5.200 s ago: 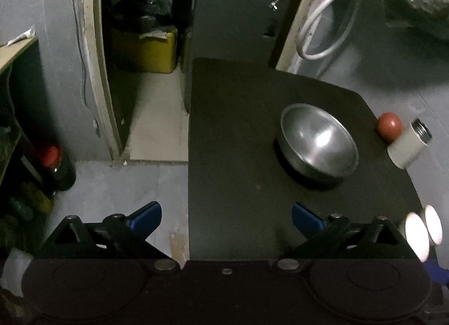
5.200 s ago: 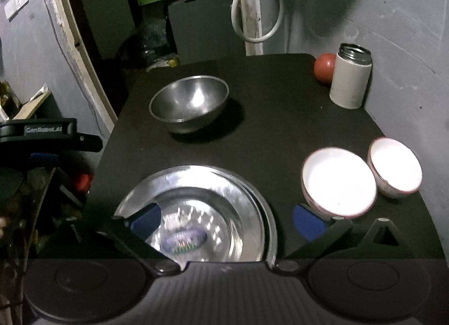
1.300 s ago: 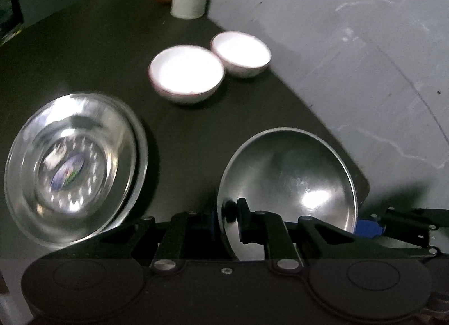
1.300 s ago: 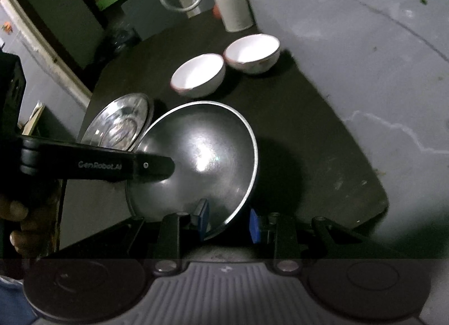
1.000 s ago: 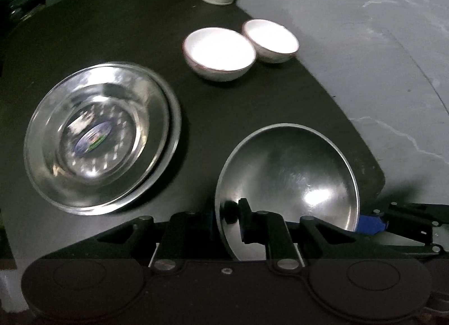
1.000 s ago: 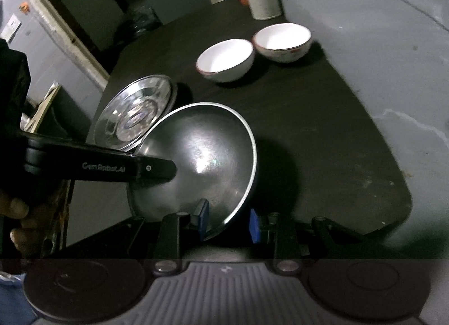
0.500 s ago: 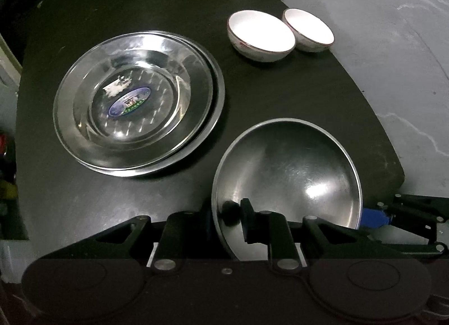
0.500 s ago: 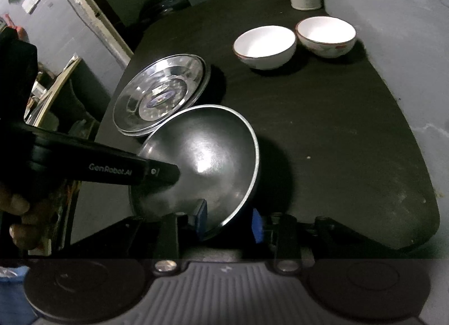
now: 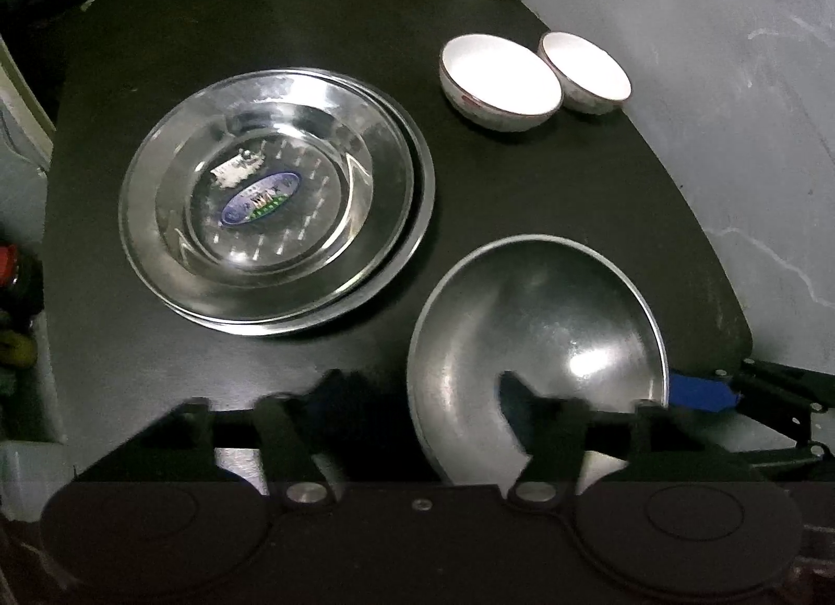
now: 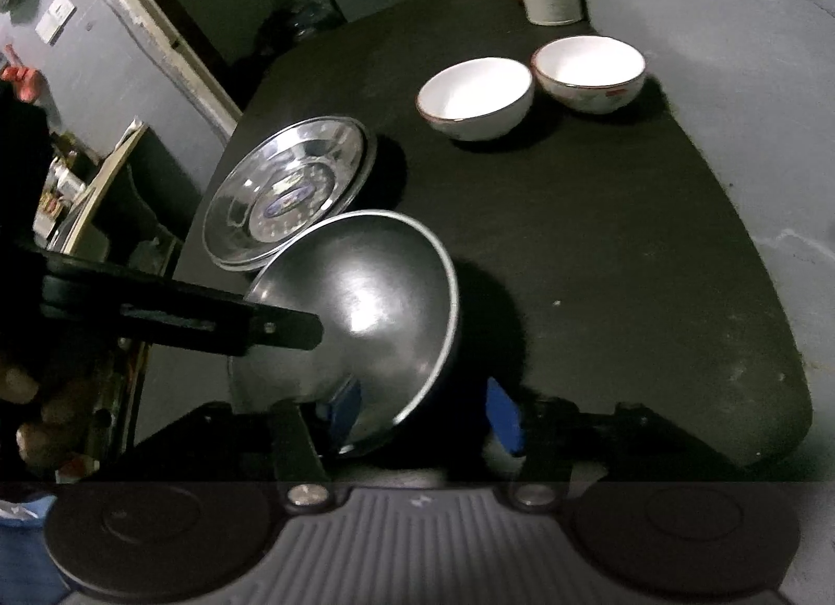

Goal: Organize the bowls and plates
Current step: 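Carry the deep steel bowl with both grippers and lower it into the basin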

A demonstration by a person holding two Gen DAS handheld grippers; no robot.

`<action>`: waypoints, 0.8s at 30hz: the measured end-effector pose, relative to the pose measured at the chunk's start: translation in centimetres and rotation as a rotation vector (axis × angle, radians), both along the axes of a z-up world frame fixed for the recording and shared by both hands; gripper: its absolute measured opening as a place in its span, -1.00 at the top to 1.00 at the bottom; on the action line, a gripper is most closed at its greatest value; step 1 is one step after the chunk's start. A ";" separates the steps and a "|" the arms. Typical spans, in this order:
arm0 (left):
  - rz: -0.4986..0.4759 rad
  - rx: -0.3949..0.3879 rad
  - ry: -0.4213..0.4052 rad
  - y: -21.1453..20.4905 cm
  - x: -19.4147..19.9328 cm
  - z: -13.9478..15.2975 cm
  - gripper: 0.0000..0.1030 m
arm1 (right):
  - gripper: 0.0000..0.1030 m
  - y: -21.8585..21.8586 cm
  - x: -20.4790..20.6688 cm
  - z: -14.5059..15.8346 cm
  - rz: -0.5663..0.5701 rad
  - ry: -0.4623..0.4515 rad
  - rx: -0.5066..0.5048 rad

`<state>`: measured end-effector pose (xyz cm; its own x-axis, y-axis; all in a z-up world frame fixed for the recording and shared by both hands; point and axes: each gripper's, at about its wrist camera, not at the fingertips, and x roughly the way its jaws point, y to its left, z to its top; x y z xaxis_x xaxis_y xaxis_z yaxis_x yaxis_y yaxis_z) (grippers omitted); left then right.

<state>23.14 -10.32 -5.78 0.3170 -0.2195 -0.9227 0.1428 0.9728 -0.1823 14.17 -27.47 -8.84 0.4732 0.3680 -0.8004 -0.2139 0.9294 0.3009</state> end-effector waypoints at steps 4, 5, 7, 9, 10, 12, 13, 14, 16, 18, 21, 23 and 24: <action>-0.013 -0.001 -0.014 0.2 -0.5 1.1 -0.56 | -0.58 -0.6 -0.1 0.3 -0.024 -0.016 -0.004; -0.016 0.000 -0.019 0.4 -0.6 1.4 -0.56 | -0.68 -0.7 0.0 0.4 -0.030 -0.023 -0.006; -0.011 0.002 -0.025 0.7 -0.7 2.0 -0.65 | -0.79 -1.0 0.0 0.6 -0.041 -0.039 -0.004; 0.007 -0.004 -0.044 1.3 -0.8 2.7 -0.78 | -0.89 -1.2 0.1 0.8 -0.051 -0.051 0.007; 0.017 -0.011 -0.057 1.6 -0.8 3.1 -0.78 | -0.97 -1.3 0.1 0.8 -0.056 -0.058 0.014; 0.035 -0.025 -0.076 2.1 -0.6 3.8 -0.81 | -0.99 -1.5 0.2 0.9 -0.067 -0.075 0.033; 0.044 -0.023 -0.086 2.2 -0.4 4.1 -0.86 | -0.99 -1.6 0.3 1.0 -0.073 -0.083 0.040; 0.050 -0.017 -0.093 2.3 -0.3 4.3 -0.89 | -0.99 -1.7 0.3 1.0 -0.080 -0.092 0.047; 0.055 -0.003 -0.099 2.4 0.0 4.6 -0.91 | -0.99 -1.9 0.3 1.2 -0.094 -0.114 0.063; 0.057 0.005 -0.105 2.4 0.4 4.9 -0.91 | -0.99 -2.2 0.2 1.5 -0.106 -0.143 0.079; 0.063 0.004 -0.129 2.3 1.0 5.5 -0.91 | -0.99 -2.2 -0.1 2.3 -0.113 -0.197 0.071; 0.071 -0.008 -0.150 2.4 1.5 6.0 -0.91 | -0.99 -2.0 -0.3 2.9 -0.111 -0.225 0.043; 0.077 -0.016 -0.161 2.4 1.7 6.2 -0.91 | -0.99 -1.9 -0.3 3.2 -0.106 -0.235 0.026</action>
<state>24.87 -7.97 0.39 0.4764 -0.2037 -0.8553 0.0970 0.9790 -0.1791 13.88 -29.37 -5.65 0.6818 0.3257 -0.6550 -0.1824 0.9428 0.2789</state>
